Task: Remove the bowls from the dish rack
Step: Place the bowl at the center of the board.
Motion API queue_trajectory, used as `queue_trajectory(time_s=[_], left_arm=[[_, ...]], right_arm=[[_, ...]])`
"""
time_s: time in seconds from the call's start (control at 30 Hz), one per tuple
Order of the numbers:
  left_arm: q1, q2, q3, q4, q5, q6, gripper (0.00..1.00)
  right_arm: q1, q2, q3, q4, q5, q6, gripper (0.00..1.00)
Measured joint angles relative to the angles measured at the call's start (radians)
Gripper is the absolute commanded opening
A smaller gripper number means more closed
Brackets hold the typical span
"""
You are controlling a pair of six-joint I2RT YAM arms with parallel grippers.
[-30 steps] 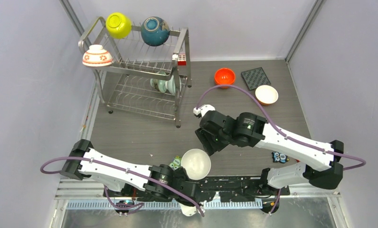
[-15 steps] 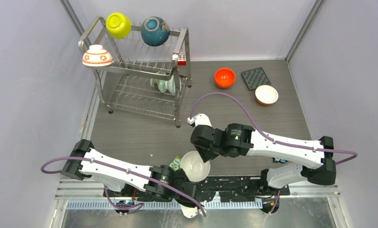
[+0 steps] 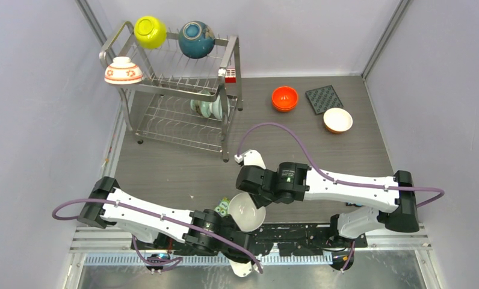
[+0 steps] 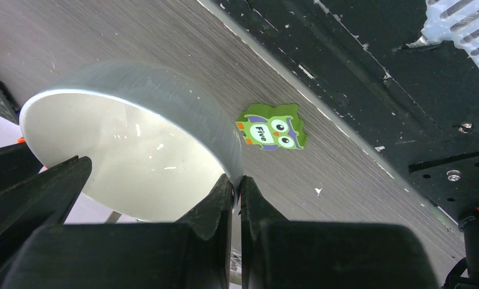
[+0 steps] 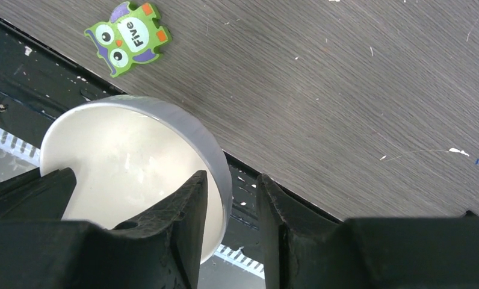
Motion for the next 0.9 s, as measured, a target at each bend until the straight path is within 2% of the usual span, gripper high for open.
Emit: queue_trajectory(time_s=[0.53, 0.73, 0.9], left_arm=[[0.000, 0.000, 0.000, 0.003, 0.015, -0.026, 0.00], [0.000, 0.000, -0.001, 0.003, 0.016, -0.033, 0.00], [0.000, 0.004, -0.001, 0.003, 0.015, -0.043, 0.00]], right_arm=[[0.013, 0.005, -0.058, 0.024, -0.003, 0.023, 0.33], [0.025, 0.011, -0.061, 0.025, -0.006, 0.030, 0.25], [0.031, 0.024, -0.061, 0.029, -0.010, 0.034, 0.15]])
